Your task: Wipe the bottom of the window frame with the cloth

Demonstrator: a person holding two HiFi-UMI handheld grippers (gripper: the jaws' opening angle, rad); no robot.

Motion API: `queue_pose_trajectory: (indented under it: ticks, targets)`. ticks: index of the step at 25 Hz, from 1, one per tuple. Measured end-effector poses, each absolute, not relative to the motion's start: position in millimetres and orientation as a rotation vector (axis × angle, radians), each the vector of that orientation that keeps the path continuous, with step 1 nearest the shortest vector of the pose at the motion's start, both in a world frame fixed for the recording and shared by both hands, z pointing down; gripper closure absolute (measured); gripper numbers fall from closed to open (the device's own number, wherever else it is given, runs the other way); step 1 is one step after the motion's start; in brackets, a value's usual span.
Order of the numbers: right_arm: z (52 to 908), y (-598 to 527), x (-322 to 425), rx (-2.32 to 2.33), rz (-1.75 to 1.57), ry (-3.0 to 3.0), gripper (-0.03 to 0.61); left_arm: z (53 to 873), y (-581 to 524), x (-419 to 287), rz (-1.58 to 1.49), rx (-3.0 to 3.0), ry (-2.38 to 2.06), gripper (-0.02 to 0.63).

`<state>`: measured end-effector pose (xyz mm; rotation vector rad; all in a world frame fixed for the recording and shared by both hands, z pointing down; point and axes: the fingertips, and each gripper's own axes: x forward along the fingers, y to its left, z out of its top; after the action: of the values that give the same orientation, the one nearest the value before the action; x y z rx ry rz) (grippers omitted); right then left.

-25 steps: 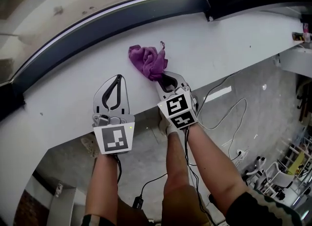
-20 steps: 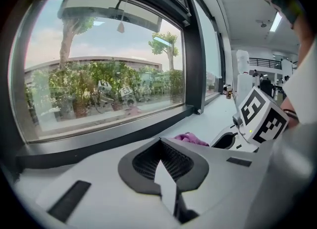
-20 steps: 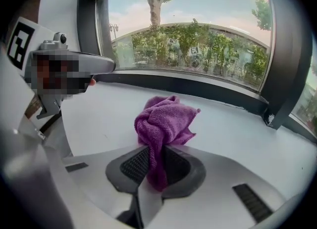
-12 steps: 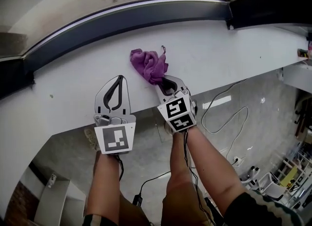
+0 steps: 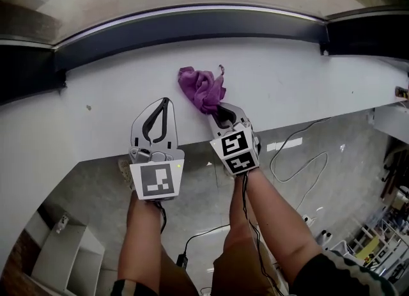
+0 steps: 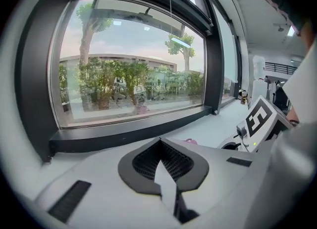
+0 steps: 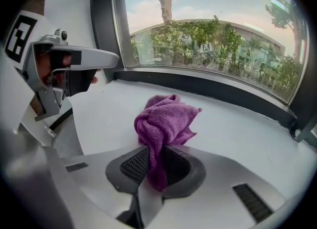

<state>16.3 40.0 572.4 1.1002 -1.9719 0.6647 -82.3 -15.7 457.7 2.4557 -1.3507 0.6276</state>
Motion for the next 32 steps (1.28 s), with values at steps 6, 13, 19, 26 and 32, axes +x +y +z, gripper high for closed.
queue_pose_trajectory:
  ticks: [6,13,19,26,32]
  targets:
    - [572.5,35.0,-30.4,1.055,0.665,-2.004,0.511,458.0,-17.6,-128.2,0.617,2.399,-1.430,0.607]
    - [572.0,29.7,-82.0,0.974,0.626,-2.025,0.511,458.0,-13.9,-170.0,0.609,2.353,-1.475,0.607]
    - [571.4,22.3,-120.6,0.933,0.608,-2.040,0.511,453.2,-14.1,-209.3,0.593,2.299,-1.538,0.607]
    - [570.1,16.5,-185.3,0.860,0.600,-2.096,0.511,449.8,-16.8,-253.9,0.602,2.258,-1.589,0.607]
    - [568.9,18.4,-240.0,0.783,0.575,-2.154,0.511,449.4,-14.6,-281.8,0.625,2.242,-1.610,0.607]
